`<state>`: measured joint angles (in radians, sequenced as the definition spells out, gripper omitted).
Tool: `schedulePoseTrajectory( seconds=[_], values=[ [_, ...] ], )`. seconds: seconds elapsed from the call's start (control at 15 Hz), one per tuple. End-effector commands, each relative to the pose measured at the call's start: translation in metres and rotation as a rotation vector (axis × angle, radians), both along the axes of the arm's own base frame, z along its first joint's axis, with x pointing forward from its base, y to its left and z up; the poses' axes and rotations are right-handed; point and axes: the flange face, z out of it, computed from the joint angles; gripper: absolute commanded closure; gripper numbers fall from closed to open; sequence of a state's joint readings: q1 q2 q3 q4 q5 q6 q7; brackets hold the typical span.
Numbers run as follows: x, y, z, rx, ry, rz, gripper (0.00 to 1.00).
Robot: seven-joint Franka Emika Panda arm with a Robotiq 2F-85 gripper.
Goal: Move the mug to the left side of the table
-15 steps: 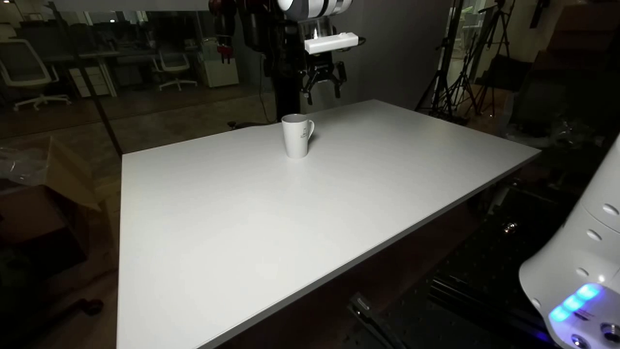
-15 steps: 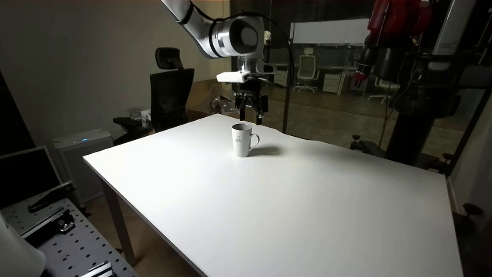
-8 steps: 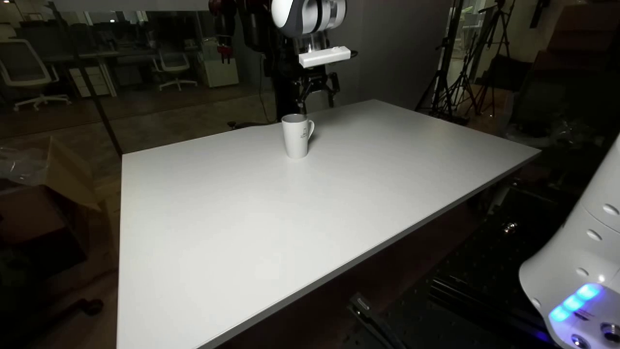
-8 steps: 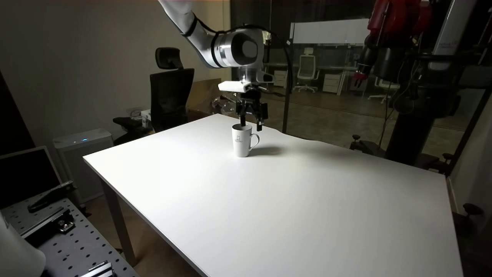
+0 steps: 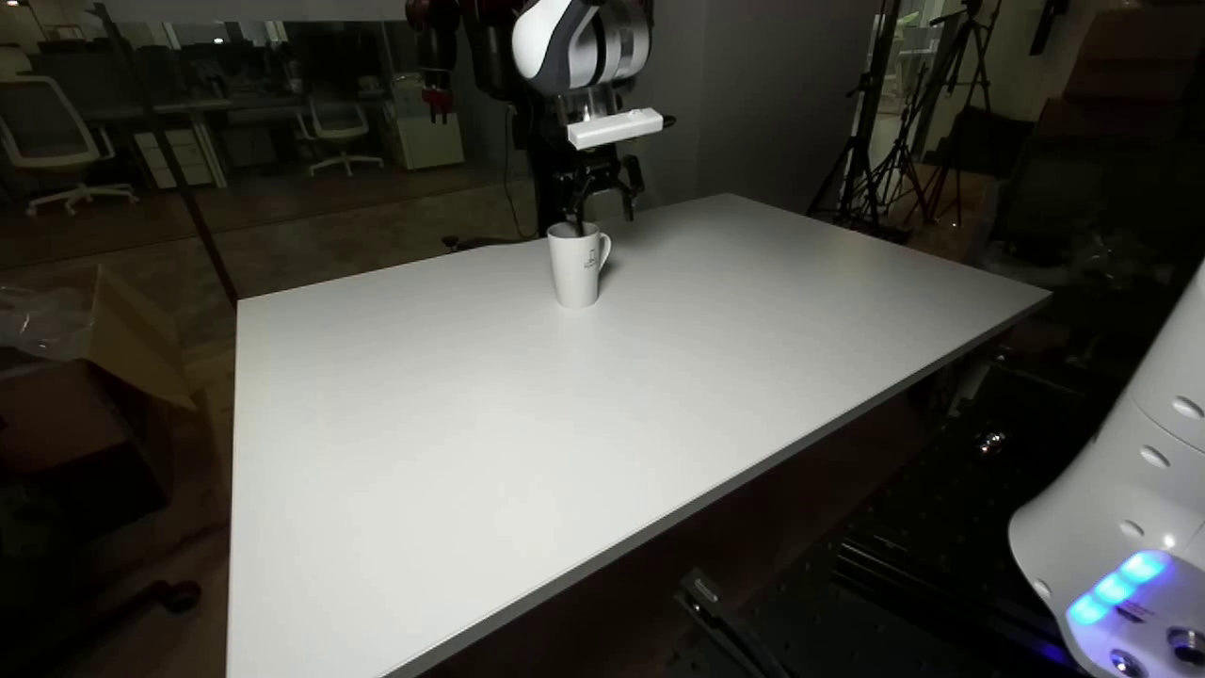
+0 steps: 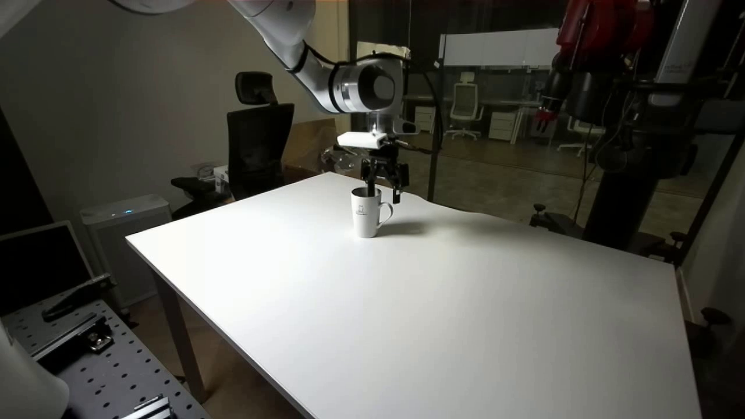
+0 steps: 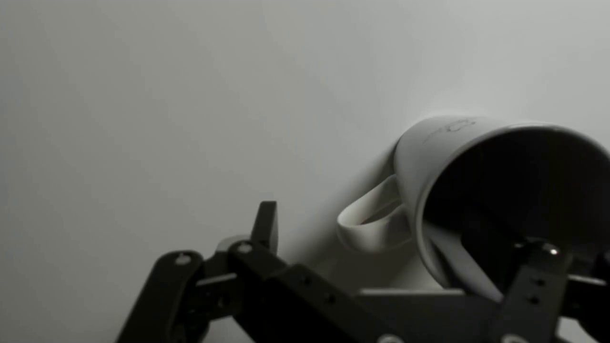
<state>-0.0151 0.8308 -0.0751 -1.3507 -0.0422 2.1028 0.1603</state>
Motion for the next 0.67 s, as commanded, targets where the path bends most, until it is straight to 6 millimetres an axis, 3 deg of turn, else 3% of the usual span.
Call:
schedulePoseTrajectory(
  seconds=[0.0,0.13,0.6],
  values=[
    [0.022,0.015,0.001,-0.011,0.015,0.041,0.26],
    [0.028,0.024,0.0,-0.011,0.021,0.059,0.36],
    [0.041,0.041,0.0,-0.011,0.03,0.113,0.86]
  ],
)
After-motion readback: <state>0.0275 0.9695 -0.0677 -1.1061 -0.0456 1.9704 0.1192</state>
